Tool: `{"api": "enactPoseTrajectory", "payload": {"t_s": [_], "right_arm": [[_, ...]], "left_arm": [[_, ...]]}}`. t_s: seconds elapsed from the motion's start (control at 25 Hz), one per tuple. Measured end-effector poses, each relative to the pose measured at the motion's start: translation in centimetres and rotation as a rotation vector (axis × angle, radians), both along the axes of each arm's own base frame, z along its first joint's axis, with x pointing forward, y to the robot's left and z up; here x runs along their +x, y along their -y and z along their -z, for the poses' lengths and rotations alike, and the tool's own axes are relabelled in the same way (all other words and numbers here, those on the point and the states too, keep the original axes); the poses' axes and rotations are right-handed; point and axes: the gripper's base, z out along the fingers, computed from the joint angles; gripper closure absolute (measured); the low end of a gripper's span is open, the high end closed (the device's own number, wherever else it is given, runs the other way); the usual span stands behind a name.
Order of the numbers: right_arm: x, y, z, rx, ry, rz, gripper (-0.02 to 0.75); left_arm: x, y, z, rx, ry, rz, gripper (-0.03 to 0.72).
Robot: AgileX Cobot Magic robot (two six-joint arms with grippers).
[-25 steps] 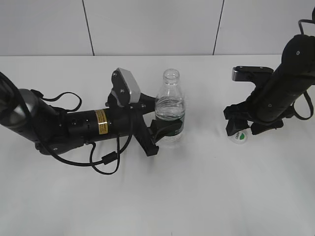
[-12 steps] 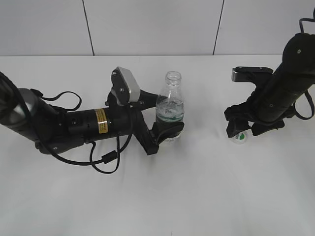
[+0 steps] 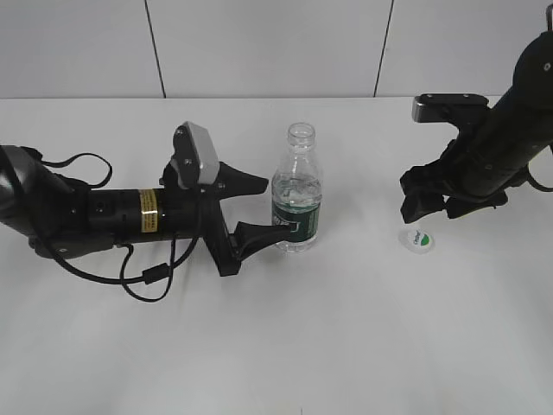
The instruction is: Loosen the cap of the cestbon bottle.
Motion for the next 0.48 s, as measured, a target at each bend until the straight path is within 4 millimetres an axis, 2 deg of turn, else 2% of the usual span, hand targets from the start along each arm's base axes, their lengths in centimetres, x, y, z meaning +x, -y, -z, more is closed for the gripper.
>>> {"api": "enactPoseTrajectory", "payload": {"t_s": [0.32,0.48], "right_arm": [[-0.3,0.0,-2.2,0.01,0.056,-0.011,0.2],[-0.5,0.1,-3.5,0.017,0.092,-0.014,0.2]], "left_arm": [[1.1,-3.5,0.1,0.042,-0.003,-0.014,0.148],[2.0,-4.9,-1.2,0.12,0.027,-0.081,0.148]]}}
